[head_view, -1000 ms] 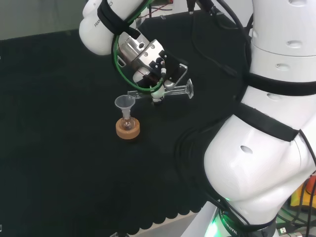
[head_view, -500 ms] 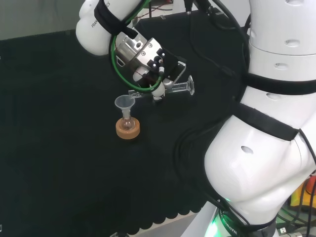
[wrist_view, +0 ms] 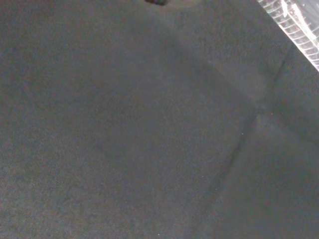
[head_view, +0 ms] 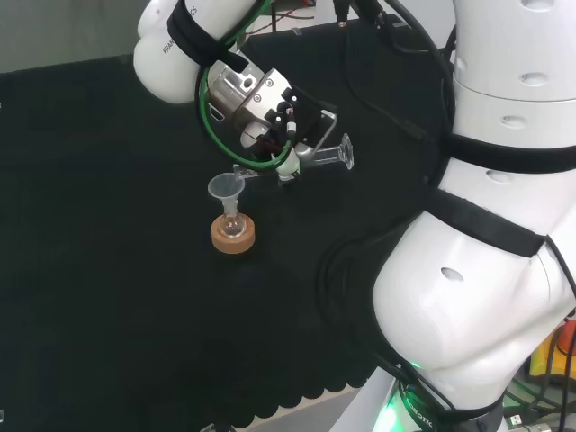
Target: Pour the water from the graduated cylinder into the round-bottom flask.
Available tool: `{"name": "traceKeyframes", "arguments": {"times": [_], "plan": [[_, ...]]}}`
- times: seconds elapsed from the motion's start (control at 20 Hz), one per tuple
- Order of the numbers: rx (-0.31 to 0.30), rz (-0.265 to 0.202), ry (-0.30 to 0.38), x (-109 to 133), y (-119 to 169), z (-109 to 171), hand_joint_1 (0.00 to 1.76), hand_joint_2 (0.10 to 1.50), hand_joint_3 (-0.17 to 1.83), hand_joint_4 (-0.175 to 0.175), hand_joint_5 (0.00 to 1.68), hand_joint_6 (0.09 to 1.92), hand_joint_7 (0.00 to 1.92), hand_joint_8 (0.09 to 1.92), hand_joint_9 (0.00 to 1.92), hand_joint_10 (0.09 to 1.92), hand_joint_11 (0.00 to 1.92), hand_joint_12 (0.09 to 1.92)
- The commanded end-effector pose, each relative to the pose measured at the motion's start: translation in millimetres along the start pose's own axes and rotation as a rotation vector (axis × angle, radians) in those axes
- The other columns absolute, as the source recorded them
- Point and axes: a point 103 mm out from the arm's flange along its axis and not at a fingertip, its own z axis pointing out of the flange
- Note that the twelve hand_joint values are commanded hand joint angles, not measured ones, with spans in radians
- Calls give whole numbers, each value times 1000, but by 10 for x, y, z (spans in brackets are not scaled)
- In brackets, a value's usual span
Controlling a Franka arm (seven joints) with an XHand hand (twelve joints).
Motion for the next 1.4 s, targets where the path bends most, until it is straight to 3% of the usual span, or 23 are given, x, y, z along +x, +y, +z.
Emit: {"name": "traceKeyframes", "arguments": {"times": [0.05, 0.35, 1.15, 1.4], "plan": [[16, 14, -17, 13, 4, -20, 1275, 1083, -1, -175, 1035, 917, 1069, 893, 1482, 87, 1270, 701], [45, 21, -25, 15, 28, -27, 1275, 1083, -1, -175, 1035, 917, 1069, 893, 1483, 87, 1272, 701], [40, 32, -32, 7, 34, -69, 1274, 1083, 0, -175, 1032, 920, 1067, 896, 1485, 87, 1277, 701], [-23, 20, 12, 7, 8, -56, 1274, 1084, 0, -175, 1032, 921, 1066, 897, 1483, 87, 1278, 700]]}}
